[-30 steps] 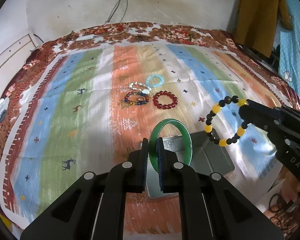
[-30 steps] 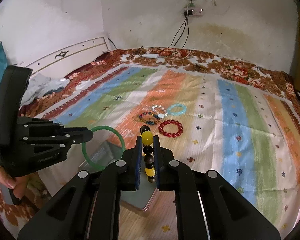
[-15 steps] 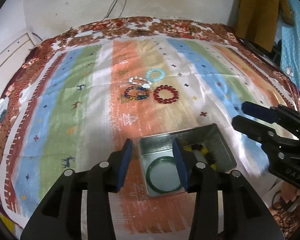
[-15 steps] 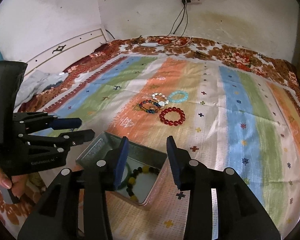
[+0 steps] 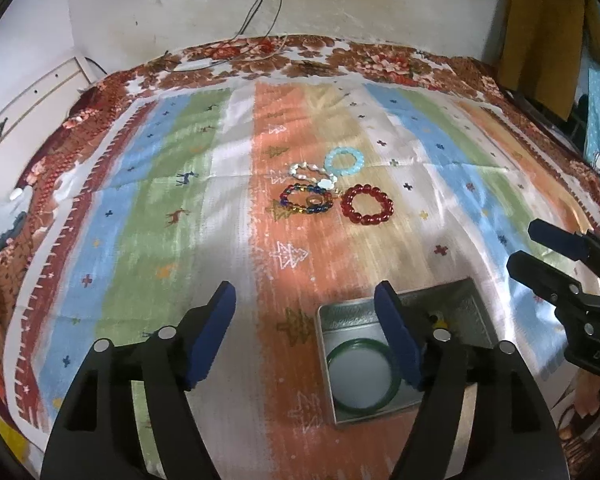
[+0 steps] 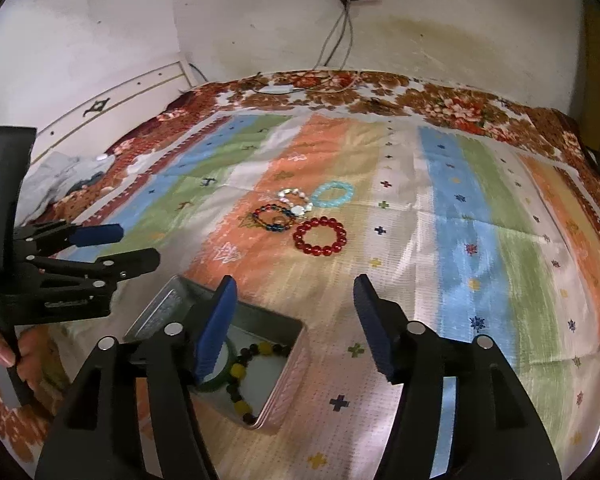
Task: Organize jewelry
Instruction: 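Lower both bracelets into the silver tin and open both grippers, then move both tools back toward the remaining bracelets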
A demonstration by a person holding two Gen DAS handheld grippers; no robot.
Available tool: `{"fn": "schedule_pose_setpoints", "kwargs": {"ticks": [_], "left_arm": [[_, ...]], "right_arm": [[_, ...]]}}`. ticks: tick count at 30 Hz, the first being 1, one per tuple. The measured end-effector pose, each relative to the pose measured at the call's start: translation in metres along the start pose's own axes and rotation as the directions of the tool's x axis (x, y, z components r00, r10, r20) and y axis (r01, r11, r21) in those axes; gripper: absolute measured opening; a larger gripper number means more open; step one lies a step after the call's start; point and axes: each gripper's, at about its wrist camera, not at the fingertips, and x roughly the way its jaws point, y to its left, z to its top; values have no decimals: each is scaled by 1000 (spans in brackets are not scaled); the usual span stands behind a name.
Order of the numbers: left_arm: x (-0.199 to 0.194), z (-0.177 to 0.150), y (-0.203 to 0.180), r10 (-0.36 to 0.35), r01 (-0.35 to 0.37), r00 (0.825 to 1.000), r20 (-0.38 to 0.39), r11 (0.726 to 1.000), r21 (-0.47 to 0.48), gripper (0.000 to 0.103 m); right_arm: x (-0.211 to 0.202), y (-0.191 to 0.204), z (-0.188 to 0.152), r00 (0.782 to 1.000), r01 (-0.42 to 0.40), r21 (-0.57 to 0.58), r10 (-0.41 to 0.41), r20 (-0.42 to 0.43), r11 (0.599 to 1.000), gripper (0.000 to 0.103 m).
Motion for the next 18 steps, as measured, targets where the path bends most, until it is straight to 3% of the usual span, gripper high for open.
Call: {"fn": "schedule_pose_setpoints", "kwargs": {"ticks": [7, 10, 18], "left_arm": [[13, 13, 5, -10, 10, 1000, 3, 1000, -20, 90], [18, 17, 8, 0, 0, 1000, -2, 1000, -23, 92], [34, 32, 13, 20, -20, 1000, -13, 1000, -16, 95]], "right_arm": [[13, -11, 8, 1000, 17, 25, -17, -10, 1000, 73], [17, -15, 13, 1000, 30, 37, -30, 0, 999, 78], [34, -23, 21, 999, 30, 50, -29, -34, 998, 81]]}}
